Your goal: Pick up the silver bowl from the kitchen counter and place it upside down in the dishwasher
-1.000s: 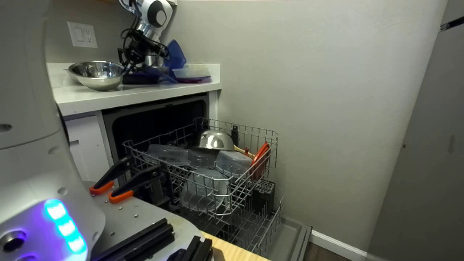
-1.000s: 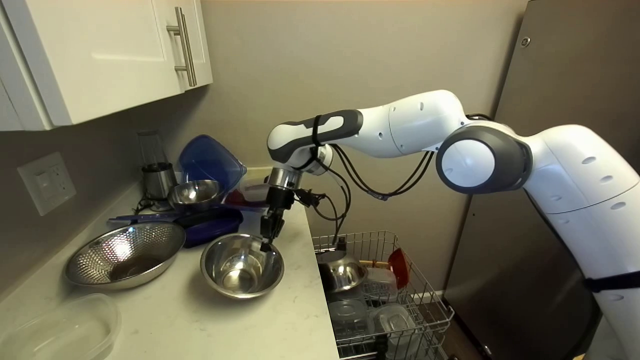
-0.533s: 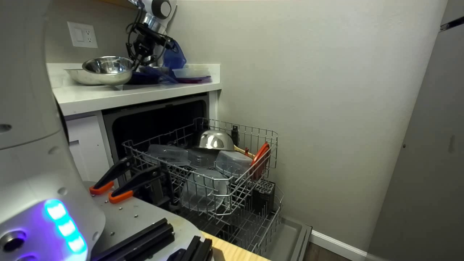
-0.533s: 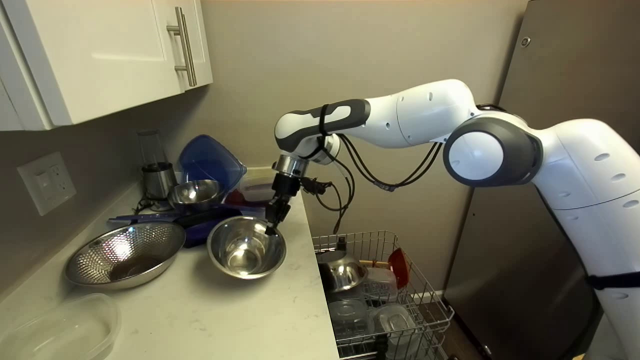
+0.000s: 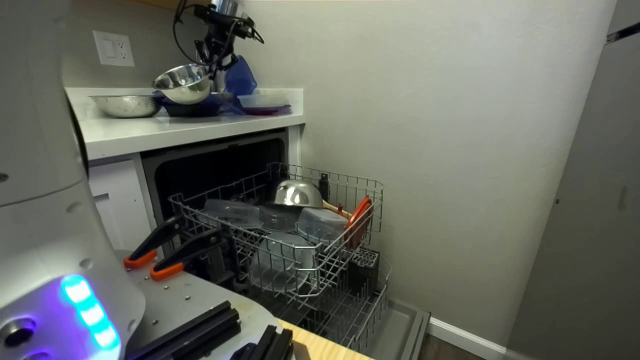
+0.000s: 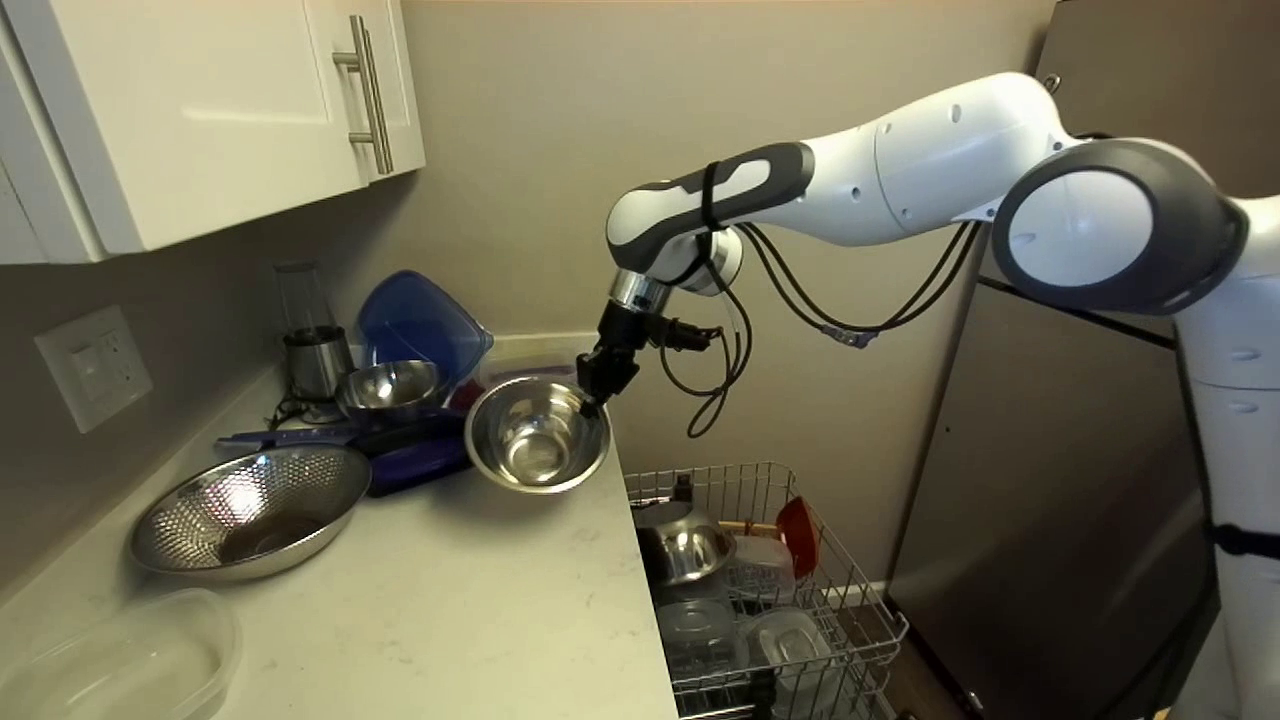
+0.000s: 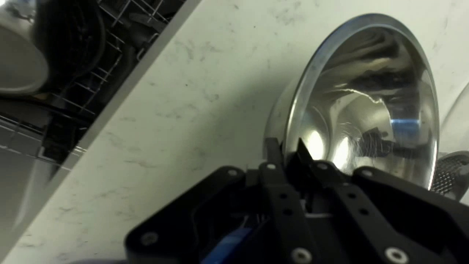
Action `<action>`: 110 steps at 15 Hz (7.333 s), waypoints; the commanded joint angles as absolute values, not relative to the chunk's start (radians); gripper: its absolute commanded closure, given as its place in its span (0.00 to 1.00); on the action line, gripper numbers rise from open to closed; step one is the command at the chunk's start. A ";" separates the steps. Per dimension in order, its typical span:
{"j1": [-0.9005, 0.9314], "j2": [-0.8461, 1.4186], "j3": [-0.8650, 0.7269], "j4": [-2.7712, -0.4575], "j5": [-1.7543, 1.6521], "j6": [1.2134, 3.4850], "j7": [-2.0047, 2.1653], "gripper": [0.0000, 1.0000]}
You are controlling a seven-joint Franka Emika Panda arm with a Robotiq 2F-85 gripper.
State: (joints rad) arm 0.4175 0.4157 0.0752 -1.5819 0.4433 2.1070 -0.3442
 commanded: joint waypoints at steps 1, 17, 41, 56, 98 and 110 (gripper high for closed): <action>0.343 0.239 0.139 -1.824 0.378 2.219 -0.192 0.97; 0.195 -0.234 0.146 -2.532 0.421 2.554 0.071 0.97; 0.359 0.408 0.260 -1.758 -0.733 1.757 0.703 0.97; 0.425 0.485 0.185 -1.669 -0.734 1.746 0.719 0.97; 0.187 0.444 0.184 -2.126 -2.071 2.054 0.877 0.89; 0.223 0.476 0.218 -2.140 -2.062 1.967 0.926 0.97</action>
